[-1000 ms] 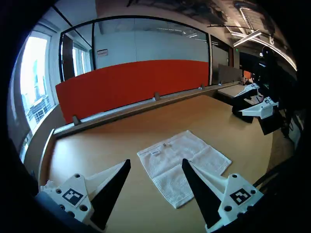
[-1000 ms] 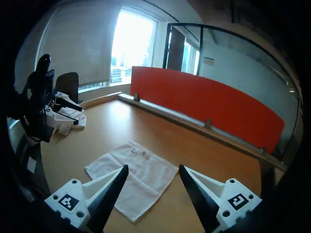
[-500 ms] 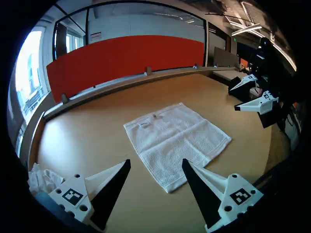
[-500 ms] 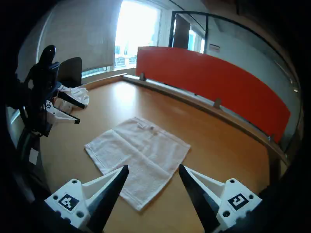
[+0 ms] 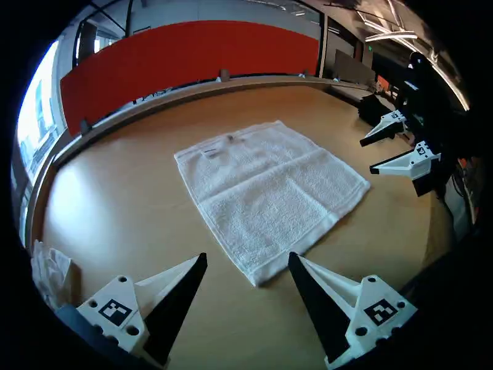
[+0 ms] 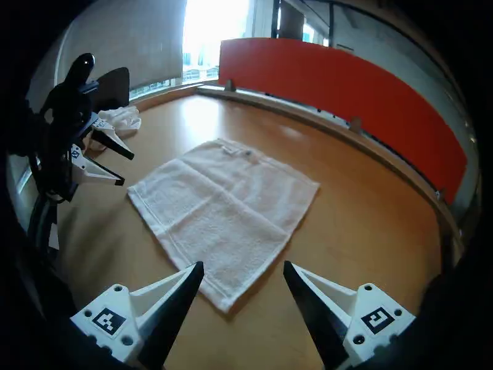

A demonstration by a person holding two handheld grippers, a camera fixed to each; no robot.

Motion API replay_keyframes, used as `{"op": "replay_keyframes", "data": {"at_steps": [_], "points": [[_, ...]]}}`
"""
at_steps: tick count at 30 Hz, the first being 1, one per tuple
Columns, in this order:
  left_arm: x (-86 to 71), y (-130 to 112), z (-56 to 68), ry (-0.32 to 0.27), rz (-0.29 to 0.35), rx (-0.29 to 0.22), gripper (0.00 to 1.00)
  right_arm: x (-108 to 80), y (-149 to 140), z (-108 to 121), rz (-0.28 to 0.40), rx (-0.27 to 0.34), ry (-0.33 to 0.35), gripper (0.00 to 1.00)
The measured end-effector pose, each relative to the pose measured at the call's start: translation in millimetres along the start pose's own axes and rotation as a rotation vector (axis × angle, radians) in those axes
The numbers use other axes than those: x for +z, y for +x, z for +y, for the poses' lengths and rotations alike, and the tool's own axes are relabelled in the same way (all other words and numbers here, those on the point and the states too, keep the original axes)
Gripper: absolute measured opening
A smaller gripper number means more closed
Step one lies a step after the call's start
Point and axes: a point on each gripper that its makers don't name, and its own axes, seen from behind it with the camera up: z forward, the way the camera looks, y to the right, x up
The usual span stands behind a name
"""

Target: Fold towel

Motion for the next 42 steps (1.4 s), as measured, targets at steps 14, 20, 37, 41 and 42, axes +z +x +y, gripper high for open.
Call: {"op": "replay_keyframes", "data": {"at_steps": [14, 20, 37, 41, 42], "points": [[17.1, -25.9, 9.2, -0.044, -0.073, -0.017, 0.98, 14.3, -42.3, -17.0, -0.068, 0.013, 0.046, 1.00], [21.1, -28.5, 13.1, -0.046, -0.082, 0.004, 0.98, 15.4, -47.8, -15.3, -0.080, 0.020, 0.043, 0.98], [24.8, -31.0, 7.6, 0.011, -0.101, 0.035, 0.76, 18.0, -51.0, -20.2, -0.088, 0.009, 0.065, 0.67], [25.6, -30.7, 9.8, 0.008, -0.100, 0.032, 0.68, 17.7, -50.7, -22.2, -0.087, 0.006, 0.069, 0.62], [25.8, -30.7, 10.0, 0.009, -0.100, 0.030, 0.66, 17.6, -50.6, -22.7, -0.087, 0.006, 0.070, 0.61]]}}
